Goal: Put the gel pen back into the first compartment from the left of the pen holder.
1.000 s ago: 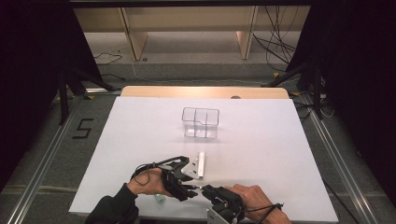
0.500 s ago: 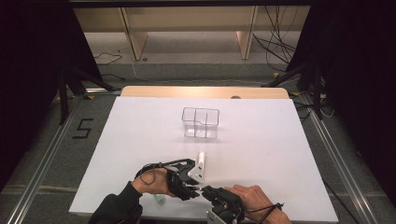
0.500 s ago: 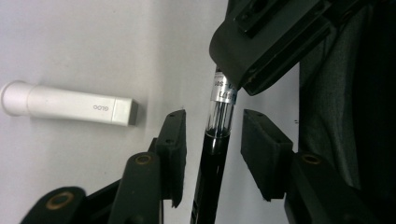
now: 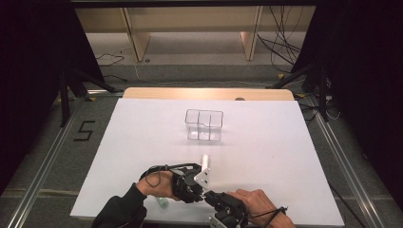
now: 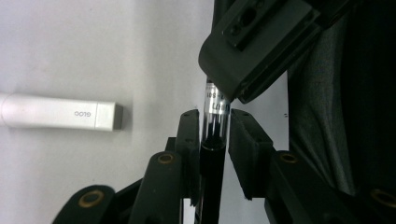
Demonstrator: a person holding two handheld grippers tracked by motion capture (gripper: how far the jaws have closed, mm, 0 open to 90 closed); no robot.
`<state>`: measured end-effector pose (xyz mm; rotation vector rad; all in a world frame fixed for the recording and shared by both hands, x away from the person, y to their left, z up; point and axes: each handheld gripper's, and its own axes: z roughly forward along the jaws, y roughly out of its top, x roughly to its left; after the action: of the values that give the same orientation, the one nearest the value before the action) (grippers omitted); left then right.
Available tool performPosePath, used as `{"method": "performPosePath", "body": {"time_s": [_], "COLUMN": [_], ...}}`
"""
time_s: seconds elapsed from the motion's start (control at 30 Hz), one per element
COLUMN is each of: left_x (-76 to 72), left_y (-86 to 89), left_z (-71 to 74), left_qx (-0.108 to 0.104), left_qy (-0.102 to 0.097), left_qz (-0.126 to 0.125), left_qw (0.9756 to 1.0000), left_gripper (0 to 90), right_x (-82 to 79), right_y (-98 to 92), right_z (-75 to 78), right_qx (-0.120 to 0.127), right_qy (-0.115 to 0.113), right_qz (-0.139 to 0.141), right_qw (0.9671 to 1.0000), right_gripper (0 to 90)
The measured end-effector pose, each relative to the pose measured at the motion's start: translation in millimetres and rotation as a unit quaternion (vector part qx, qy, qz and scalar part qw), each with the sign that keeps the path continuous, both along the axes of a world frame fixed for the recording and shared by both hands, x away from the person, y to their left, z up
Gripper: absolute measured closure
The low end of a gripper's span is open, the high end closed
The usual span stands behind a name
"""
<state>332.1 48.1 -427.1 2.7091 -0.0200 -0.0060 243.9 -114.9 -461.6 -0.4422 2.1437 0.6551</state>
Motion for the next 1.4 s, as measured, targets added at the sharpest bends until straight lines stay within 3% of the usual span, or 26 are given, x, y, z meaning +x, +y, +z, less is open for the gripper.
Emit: {"method": "performPosePath", "body": {"time_s": [0.17,0.4,0.53,0.67,0.77,0.83,0.9,0.97,1.03,1.2,1.33,1.4], "left_x": [0.0,0.2,2.6,7.0,11.5,14.4,18.1,22.9,26.8,35.2,39.6,41.4], "left_y": [1.0,5.8,10.1,17.2,23.5,27.2,30.7,34.1,37.1,43.0,48.1,50.7], "left_z": [-0.6,-0.3,-1.0,1.8,4.3,5.3,6.7,8.0,8.9,9.2,10.1,11.3], "left_qx": [0.000,-0.017,-0.020,-0.036,-0.046,-0.058,-0.069,-0.084,-0.097,-0.129,-0.155,-0.167], "left_qy": [0.004,0.009,0.003,-0.001,-0.004,-0.005,-0.008,-0.011,-0.014,-0.018,-0.023,-0.029], "left_qz": [-0.009,-0.012,-0.002,0.023,0.044,0.067,0.090,0.118,0.141,0.195,0.226,0.241], "left_qw": [1.0000,0.9998,0.9998,0.9991,0.9979,0.9960,0.9935,0.9895,0.9851,0.9721,0.9615,0.9556], "left_gripper": [78.4,79.2,79.2,79.2,79.2,79.2,79.2,79.2,79.1,79.1,79.1,79.1], "right_x": [-0.4,0.2,2.0,5.5,9.1,12.1,16.0,20.5,25.6,35.1,39.6,41.1], "right_y": [0.0,-2.6,-8.7,-16.0,-20.9,-24.1,-28.1,-33.1,-37.8,-49.4,-56.2,-58.7], "right_z": [-1.3,0.2,5.5,11.6,14.3,14.2,13.8,13.4,13.0,13.7,14.5,14.3], "right_qx": [-0.006,0.009,0.018,0.054,0.093,0.125,0.154,0.183,0.216,0.282,0.317,0.327], "right_qy": [0.001,0.014,0.020,0.035,0.051,0.066,0.085,0.109,0.132,0.199,0.230,0.240], "right_qz": [0.008,0.006,0.001,-0.024,-0.048,-0.074,-0.100,-0.120,-0.144,-0.192,-0.216,-0.223], "right_qw": [0.9999,0.9998,0.9996,0.9976,0.9932,0.9872,0.9793,0.9697,0.9567,0.9186,0.8948,0.8862], "right_gripper": [80.0,78.1,65.4,54.2,49.3,46.3,43.5,42.5,40.6,37.7,36.8,36.2]}}
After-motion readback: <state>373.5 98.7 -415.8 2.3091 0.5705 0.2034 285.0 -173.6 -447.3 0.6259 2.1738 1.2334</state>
